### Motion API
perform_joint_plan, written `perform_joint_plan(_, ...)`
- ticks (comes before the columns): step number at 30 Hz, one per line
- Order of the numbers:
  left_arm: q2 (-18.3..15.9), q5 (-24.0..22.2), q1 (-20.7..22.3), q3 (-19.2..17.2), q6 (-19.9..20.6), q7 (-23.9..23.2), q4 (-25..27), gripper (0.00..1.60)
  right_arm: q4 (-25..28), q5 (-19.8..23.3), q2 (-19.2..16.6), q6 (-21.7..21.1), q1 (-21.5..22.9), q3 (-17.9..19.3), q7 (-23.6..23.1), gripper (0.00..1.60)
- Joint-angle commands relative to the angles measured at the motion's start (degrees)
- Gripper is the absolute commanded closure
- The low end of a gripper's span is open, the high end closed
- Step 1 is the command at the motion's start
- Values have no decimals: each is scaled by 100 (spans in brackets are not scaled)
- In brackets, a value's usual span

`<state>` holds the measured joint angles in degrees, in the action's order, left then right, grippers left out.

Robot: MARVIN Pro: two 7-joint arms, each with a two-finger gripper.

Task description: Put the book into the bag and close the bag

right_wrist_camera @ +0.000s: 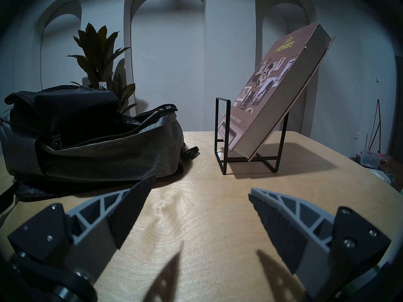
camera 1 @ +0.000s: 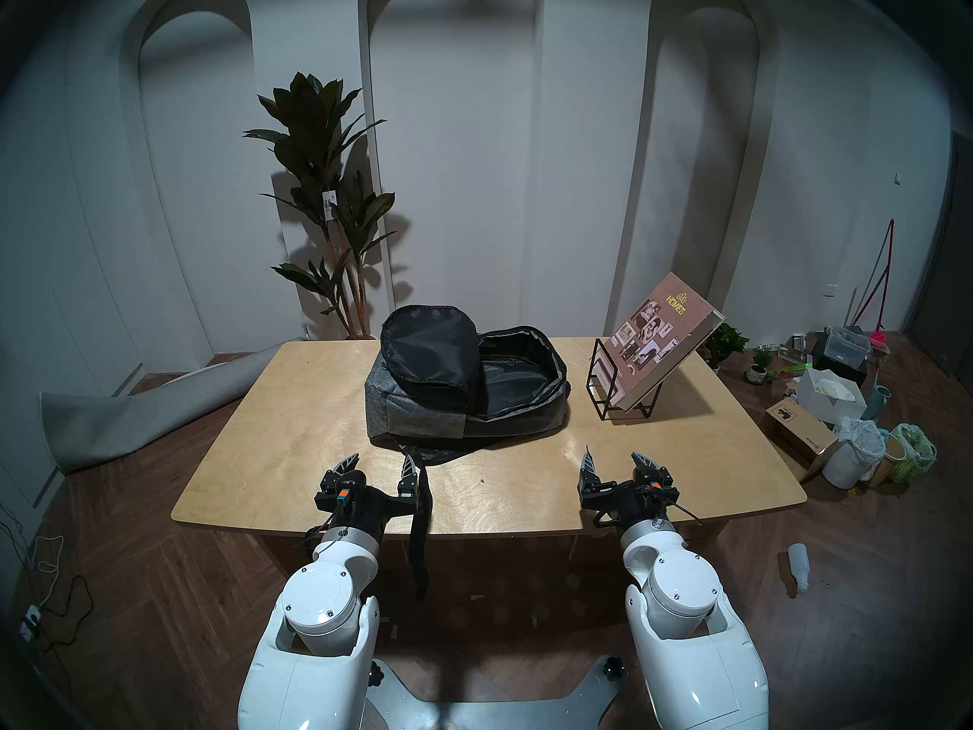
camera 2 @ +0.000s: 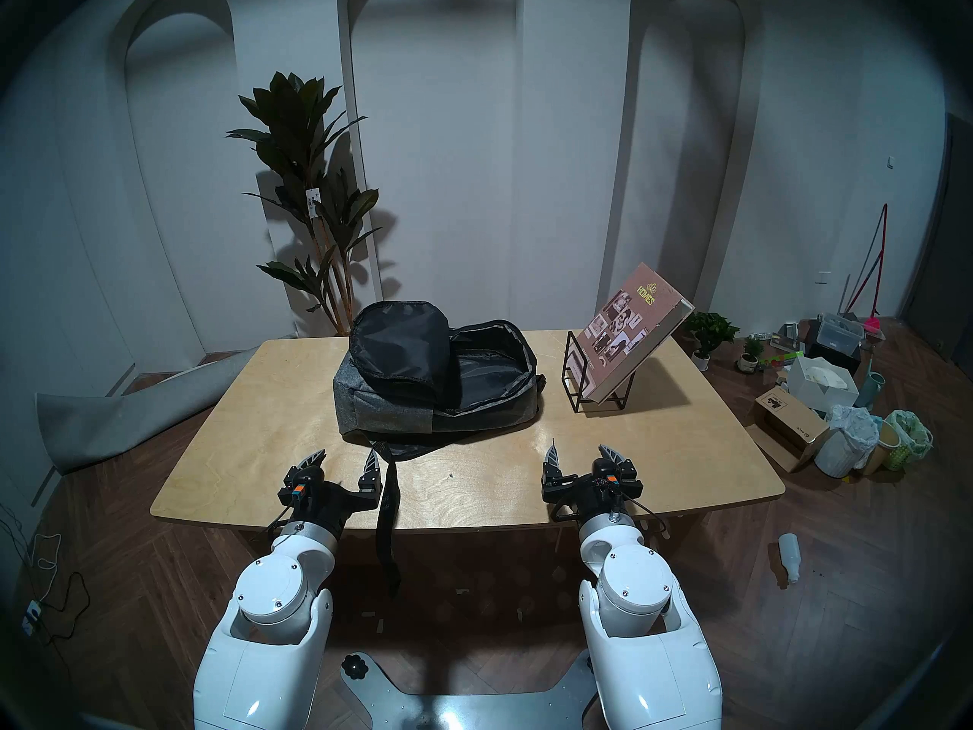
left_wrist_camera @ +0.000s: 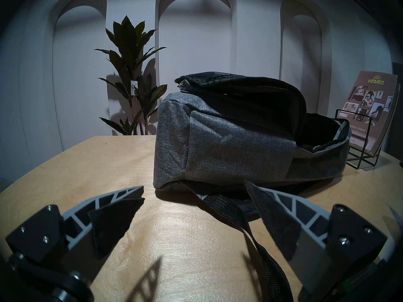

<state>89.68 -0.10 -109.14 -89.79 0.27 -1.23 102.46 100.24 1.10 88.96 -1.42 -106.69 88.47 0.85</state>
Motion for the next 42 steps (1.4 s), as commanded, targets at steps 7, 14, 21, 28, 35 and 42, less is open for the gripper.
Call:
perform_joint_plan(7,-20,57,-116,-53,186,56,421,0,507,201,-32,-142,-62,51,-151,0)
perform_joint_plan(14,-104,4,-500,-200,540,-25,925,0,985,593,-141,-823,-70,168,-528,0)
perform_joint_plan(21,-92,-75,-627,-234,675,-98,1184,0,1428,1019,-360,-1322,30,536,-915,0)
perform_joint_plan(28,-95,-151,-585,-299,742,-119,1205,0,1940,1569,-554,-1685,-79,1089,-1360,0)
perform_joint_plan(35,-69,-216,-358,-349,706,-87,1117,0,2435,1997,-666,-1836,-281,1807,-1623,0)
perform_joint_plan(42,-102,-236,-213,-303,727,-137,1037,0,2909,2590,-646,-2303,-185,2631,-1646,0)
